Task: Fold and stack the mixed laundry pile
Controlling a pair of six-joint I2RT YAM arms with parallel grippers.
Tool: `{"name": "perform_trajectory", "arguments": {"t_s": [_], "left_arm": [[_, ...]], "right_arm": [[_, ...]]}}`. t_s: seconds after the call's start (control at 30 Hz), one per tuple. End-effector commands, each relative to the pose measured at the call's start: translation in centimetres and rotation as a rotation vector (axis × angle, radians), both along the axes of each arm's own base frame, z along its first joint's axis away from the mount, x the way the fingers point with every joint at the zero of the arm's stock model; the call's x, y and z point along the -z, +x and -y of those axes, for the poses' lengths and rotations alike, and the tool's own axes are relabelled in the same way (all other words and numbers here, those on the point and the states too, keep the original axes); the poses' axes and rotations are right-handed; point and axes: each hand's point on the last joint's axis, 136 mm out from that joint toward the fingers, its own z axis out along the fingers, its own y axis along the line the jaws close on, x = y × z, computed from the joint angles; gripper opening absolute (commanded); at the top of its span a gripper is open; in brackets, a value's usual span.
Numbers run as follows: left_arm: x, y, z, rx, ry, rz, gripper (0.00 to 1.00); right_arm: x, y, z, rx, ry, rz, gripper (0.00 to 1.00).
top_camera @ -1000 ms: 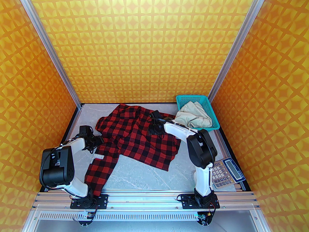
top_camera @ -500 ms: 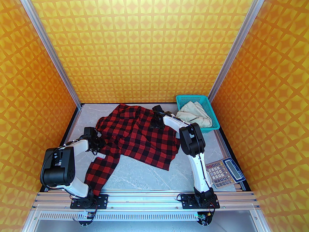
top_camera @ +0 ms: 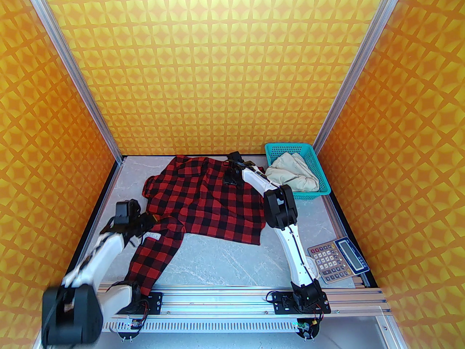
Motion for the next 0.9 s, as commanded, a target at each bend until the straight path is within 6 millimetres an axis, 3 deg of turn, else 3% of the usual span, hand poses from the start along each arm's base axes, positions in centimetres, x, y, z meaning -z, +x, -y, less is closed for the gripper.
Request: {"name": "perform_trajectory", "arguments": {"t_s": [0.0,0.1,0.13,0.2,0.27,0.37,0.43,0.53,0.67,0.77,0.87], "left_arm": [[1.3,-3.2,0.0,-0.038,-0.012,-0.126,0.0],[0.8,-4.3,-0.1,-0.046,-0.013,-0.125,0.0],[0.7,-4.7,-0.2,-0.043,-0.003,-0.122,0.07],[0.5,-5.2,-0.4,-0.035,0.024,-0.124,0.35],[0.4,-5.1,-0.5,-0.02,0.041,-0.119,0.4],[0.5,-4.4,-0.5,0.013,0.064,-0.12,0.47],[0.8,-3.8,-0.5,0.039,0.082,-0.125,0.51],[0.9,-2.4,-0.5,0.082,0.104,-0.111,0.54],[0.4,1.1,-0.4,0.171,0.145,-0.086,0.56],[-2.3,5.3,0.7,0.247,0.16,0.002,0.4],[-4.0,9.9,3.1,0.343,0.137,0.08,0.35]], "right_arm": [[3.8,-0.9,1.2,0.037,-0.015,-0.097,0.48],[2.4,-0.1,1.8,0.044,-0.009,-0.079,0.48],[1.5,-0.1,1.6,0.036,-0.005,-0.075,0.48],[-0.6,-0.5,1.5,0.023,0.007,-0.064,0.49],[-2.8,-1.3,1.6,0.014,0.027,-0.041,0.49],[-6.2,-4.6,2.7,0.017,0.051,0.005,0.51],[-7.1,-7.7,3.6,0.026,0.069,0.011,0.51],[-6.6,-13.2,5.6,0.037,0.062,-0.02,0.51],[-4.1,-20.4,8.3,0.065,0.034,-0.103,0.51],[-1.6,-24.1,9.2,0.077,0.03,-0.176,0.49],[0.2,-26.1,9.3,0.069,0.01,-0.232,0.48]]}}
